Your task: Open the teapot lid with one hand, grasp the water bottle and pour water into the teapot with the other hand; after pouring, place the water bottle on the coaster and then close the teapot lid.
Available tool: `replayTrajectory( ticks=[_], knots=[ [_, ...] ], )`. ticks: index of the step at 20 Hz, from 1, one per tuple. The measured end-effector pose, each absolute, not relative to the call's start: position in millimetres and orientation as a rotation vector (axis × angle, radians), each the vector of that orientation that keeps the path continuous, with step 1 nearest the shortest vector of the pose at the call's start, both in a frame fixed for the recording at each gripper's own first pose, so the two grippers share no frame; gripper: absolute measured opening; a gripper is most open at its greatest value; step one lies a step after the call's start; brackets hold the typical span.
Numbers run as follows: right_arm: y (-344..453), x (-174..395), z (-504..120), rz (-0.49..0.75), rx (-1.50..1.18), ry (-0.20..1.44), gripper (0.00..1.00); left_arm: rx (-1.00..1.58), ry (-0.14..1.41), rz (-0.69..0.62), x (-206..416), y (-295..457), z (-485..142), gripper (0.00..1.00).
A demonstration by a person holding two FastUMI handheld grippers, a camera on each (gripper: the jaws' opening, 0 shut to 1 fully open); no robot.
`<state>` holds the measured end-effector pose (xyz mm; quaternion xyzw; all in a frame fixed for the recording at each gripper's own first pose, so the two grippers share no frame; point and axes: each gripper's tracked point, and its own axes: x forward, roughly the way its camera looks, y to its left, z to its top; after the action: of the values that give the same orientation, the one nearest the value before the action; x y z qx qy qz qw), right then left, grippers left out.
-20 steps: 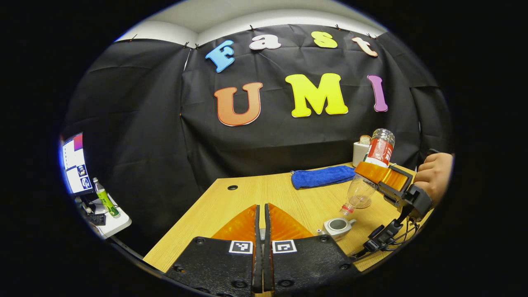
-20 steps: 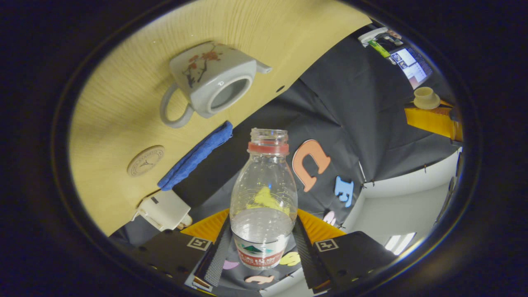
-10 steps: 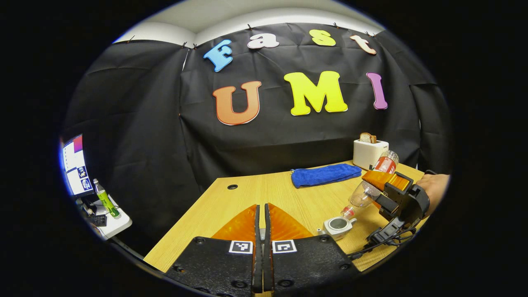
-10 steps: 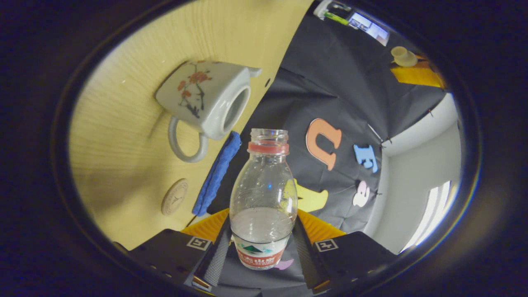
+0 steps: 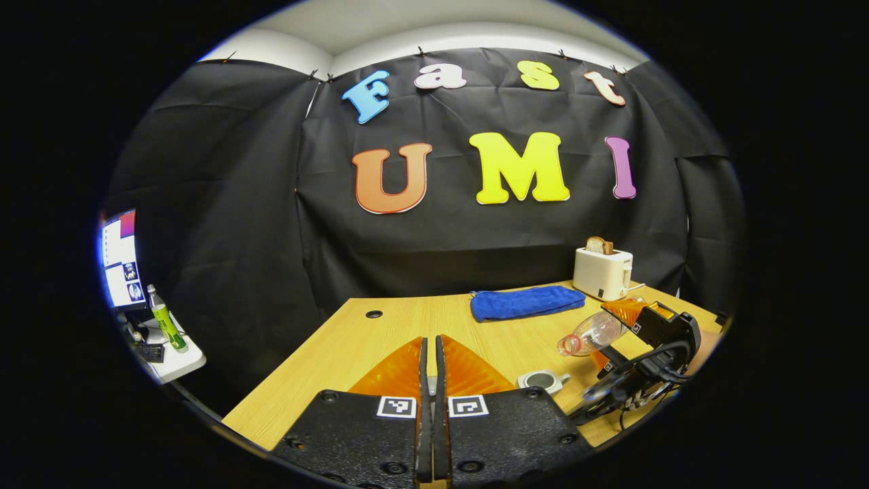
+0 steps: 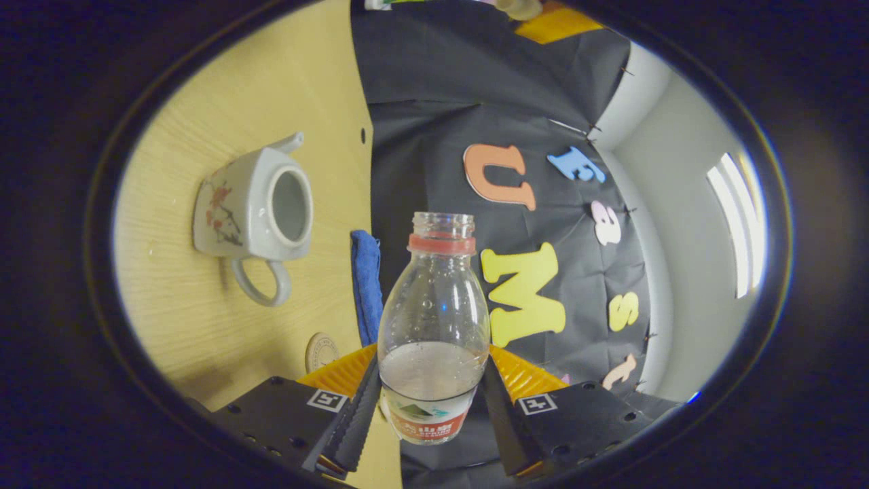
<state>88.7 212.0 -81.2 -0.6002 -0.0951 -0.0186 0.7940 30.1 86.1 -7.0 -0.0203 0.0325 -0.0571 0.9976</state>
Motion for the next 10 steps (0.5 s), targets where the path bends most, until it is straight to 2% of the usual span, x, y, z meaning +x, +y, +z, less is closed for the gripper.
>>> replayTrajectory(
  ticks=[1,7,10],
  knots=[
    [209.3,88.2,-81.3,-0.038,-1.220,-0.188,0.79,-0.053,0.068,-0.113,31.3,86.7,-7.9,0.03],
    [202.2,91.9,-51.6,0.001,-0.875,-0.118,0.76,-0.052,0.091,-0.094,36.1,92.7,-16.0,0.04],
    [191.1,102.7,-41.2,0.023,-0.727,-0.093,0.78,-0.054,0.097,-0.088,37.3,92.6,-17.4,0.04]
  ],
)
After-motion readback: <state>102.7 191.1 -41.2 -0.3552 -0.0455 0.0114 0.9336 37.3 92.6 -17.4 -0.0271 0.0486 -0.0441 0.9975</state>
